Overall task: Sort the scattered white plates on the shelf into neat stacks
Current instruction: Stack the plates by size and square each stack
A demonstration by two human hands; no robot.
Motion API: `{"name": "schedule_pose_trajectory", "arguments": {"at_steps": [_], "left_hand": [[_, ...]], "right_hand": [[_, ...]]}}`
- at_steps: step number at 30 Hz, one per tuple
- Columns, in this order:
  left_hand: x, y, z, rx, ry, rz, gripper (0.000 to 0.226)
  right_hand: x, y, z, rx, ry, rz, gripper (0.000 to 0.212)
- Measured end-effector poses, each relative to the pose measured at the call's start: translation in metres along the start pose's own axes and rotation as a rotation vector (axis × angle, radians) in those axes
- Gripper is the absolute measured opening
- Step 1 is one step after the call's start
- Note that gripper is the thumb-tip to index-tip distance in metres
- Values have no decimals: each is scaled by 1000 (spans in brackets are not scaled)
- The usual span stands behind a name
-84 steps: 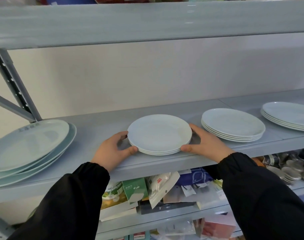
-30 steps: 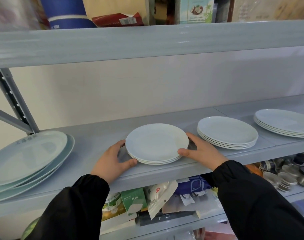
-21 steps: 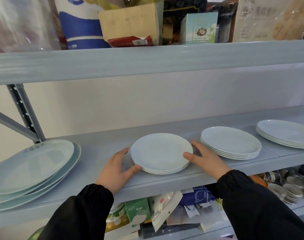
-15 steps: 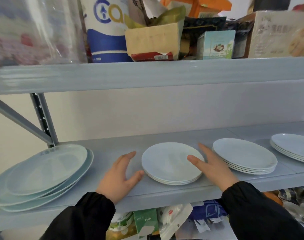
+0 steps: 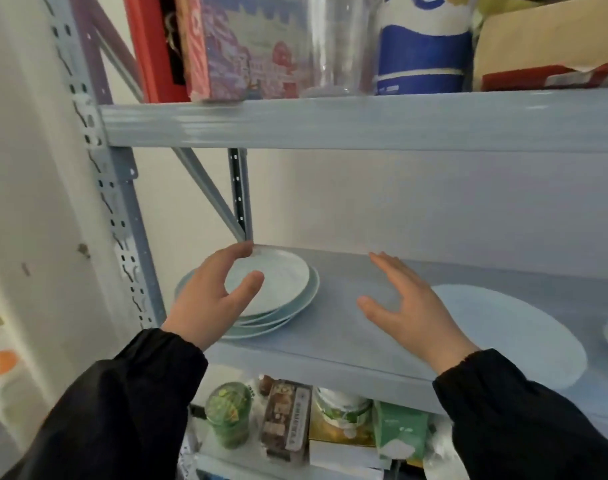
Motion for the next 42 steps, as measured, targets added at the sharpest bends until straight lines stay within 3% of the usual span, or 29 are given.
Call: {"name": "schedule_pose_trajectory", "arguments": {"at_steps": [8, 15, 24, 30, 37, 40, 42], "left_hand": [[-31, -27, -98, -233, 108, -16, 67], [-17, -45, -131, -377, 54, -89, 84], [-2, -56, -134, -397, 30, -57, 83], [-2, -60, -148, -356, 27, -46, 80], [12, -54, -151, -423, 2, -80, 107], [21, -47, -144, -410, 63, -126, 107], [27, -41, -138, -370, 157, -152, 104]], "right_hand": [[85, 41, -2, 88, 100, -155, 76], [118, 67, 8, 169, 264, -165, 65], [143, 104, 33, 220, 246, -162, 71], [160, 105, 33, 176, 220, -297, 47], [162, 105, 38, 194, 201, -337, 79], [163, 105, 41, 202, 202, -341, 81], [161, 106, 40, 187, 230, -330, 72]]}}
Point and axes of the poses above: each hand's wrist, its own y-axis towards the middle knuckle, its own x-axis out of the palm, z = x × y, the point moved 5 cm from there along y, towards the middle knuckle, and after that the axes turned 11 degrees about y, right-handed, at the moved point
